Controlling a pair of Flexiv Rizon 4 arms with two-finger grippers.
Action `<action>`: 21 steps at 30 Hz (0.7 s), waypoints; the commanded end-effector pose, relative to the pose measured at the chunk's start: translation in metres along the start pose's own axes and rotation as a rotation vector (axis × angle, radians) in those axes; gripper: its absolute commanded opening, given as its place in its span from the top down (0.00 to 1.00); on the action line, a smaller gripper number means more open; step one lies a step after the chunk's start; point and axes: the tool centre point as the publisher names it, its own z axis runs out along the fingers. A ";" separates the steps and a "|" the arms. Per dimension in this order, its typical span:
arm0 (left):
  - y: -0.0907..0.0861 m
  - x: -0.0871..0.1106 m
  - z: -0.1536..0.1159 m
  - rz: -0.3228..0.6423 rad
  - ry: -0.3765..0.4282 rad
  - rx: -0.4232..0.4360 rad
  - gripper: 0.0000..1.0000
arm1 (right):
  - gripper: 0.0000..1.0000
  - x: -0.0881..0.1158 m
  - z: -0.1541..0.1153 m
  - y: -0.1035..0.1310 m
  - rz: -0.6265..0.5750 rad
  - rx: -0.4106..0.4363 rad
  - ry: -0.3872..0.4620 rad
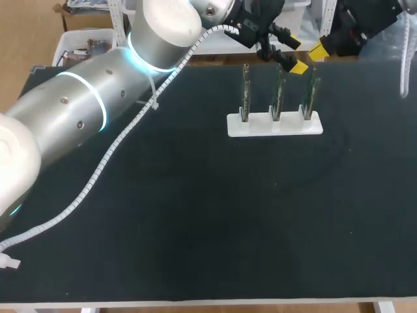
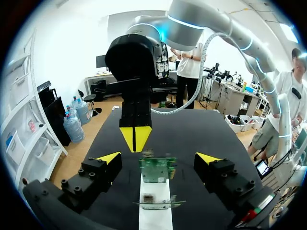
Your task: Pick up the optical module with the left hand, and insert it into the network port with the right hand.
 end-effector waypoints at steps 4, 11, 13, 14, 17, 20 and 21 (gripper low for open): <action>0.010 -0.002 0.002 0.001 0.007 0.376 0.00 | 1.00 -0.009 -0.010 -0.002 -0.014 -0.199 -0.005; 0.009 -0.004 0.001 0.036 -0.023 0.379 0.00 | 1.00 -0.018 -0.020 -0.002 -0.041 -0.167 -0.016; 0.008 -0.008 -0.002 0.040 0.006 0.361 0.00 | 1.00 -0.021 -0.023 -0.002 -0.046 -0.157 -0.024; 0.008 -0.010 -0.003 0.042 0.000 0.362 0.00 | 1.00 -0.022 -0.024 -0.002 -0.048 -0.154 -0.024; 0.010 -0.013 -0.007 0.051 0.002 0.349 0.00 | 1.00 -0.024 -0.028 -0.002 -0.056 -0.141 -0.029; 0.010 -0.017 -0.009 0.065 0.009 0.345 0.00 | 1.00 -0.025 -0.033 -0.001 -0.061 -0.127 -0.030; 0.009 -0.018 -0.010 0.068 0.011 0.345 0.00 | 1.00 -0.026 -0.036 0.000 -0.064 -0.123 -0.032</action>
